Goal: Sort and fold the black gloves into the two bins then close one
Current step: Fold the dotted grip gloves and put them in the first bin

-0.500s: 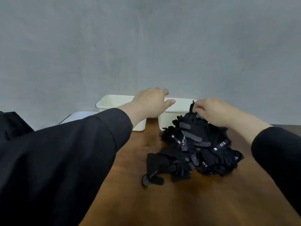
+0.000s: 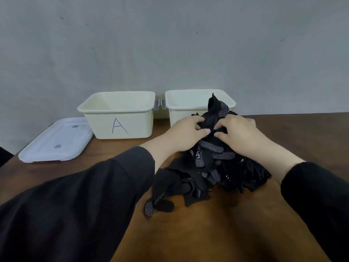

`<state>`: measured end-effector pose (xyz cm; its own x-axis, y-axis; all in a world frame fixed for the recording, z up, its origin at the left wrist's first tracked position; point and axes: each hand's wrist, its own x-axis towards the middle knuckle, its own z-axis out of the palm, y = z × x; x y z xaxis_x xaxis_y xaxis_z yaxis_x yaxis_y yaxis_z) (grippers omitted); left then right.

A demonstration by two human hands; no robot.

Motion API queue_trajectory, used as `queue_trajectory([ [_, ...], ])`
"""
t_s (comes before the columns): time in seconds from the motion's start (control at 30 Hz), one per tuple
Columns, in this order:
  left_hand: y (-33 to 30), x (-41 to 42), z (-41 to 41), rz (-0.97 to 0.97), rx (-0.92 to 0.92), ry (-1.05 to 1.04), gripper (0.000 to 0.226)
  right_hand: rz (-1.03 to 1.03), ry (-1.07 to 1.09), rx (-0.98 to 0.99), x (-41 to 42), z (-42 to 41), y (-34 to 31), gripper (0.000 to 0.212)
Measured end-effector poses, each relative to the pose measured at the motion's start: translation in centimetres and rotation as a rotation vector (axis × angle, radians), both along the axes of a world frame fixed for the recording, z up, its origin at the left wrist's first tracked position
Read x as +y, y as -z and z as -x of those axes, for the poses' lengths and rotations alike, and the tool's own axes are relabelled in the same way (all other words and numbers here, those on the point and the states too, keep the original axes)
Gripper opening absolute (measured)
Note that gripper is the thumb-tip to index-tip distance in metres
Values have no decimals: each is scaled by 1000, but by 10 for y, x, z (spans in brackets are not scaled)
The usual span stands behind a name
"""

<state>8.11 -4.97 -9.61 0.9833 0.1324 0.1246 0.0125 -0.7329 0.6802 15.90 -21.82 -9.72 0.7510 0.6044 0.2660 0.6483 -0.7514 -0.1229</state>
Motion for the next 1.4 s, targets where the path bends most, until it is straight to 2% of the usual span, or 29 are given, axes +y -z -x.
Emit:
queue_trajectory([
  [0.1, 13, 5, 0, 62, -64, -23, 45, -168, -52, -19, 8, 2, -1, 10],
  [0.23, 15, 19, 9, 309, -279, -89, 11, -406, -133, 21, 26, 15, -24, 10],
  [0.33, 0, 39, 25, 599, -436, -167, 12, -557, -157, 69, 49, 29, -46, 5],
  [0.43, -20, 72, 48, 706, -490, -173, 12, -755, -240, 230, 88, 44, -62, 5],
  [0.5, -26, 103, 66, 669, -477, -189, 8, -902, -314, 404, 121, 55, -65, 6],
  [0.6, -19, 158, 96, 557, -271, -247, 20, -1024, -361, 673, 170, 70, -54, 10],
  [0.67, -4, 192, 118, 489, -186, -322, 17, -1087, -343, 832, 201, 77, -35, 9],
  [0.77, 25, 230, 142, 589, -136, -444, 17, -1168, -253, 1047, 237, 89, 6, 10],
  [0.83, 51, 246, 148, 628, -101, -457, 12, -1133, -160, 1111, 251, 96, 40, 12],
  [0.87, 69, 254, 148, 552, -85, -471, 14, -1070, -113, 1083, 254, 99, 58, 13],
  [0.93, 101, 262, 146, 148, -83, -526, 26, -850, -44, 918, 254, 105, 90, 21],
  [0.97, 111, 263, 146, -41, -138, -561, 30, -703, -36, 818, 252, 107, 102, 28],
  [1.0, 115, 263, 146, -99, -222, -585, 29, -569, -45, 730, 251, 110, 109, 34],
  [1.07, 113, 266, 148, 22, -370, -581, 21, -427, -69, 626, 250, 111, 115, 37],
  [1.1, 112, 268, 151, 70, -384, -528, 17, -412, -68, 619, 250, 109, 115, 34],
  [1.17, 109, 266, 158, 65, -249, -283, 14, -478, -37, 659, 250, 106, 116, 27],
  [1.23, 114, 259, 162, -52, 6, -15, 35, -620, 15, 744, 249, 105, 118, 23],
  [1.27, 120, 256, 161, -127, 105, 43, 51, -712, 35, 806, 249, 106, 118, 22],
  [1.33, 131, 252, 157, -238, 143, 25, 72, -929, 41, 972, 249, 110, 117, 20],
  [1.4, 133, 247, 151, -310, 50, -15, 68, -1104, 22, 1125, 250, 112, 115, 19],
])
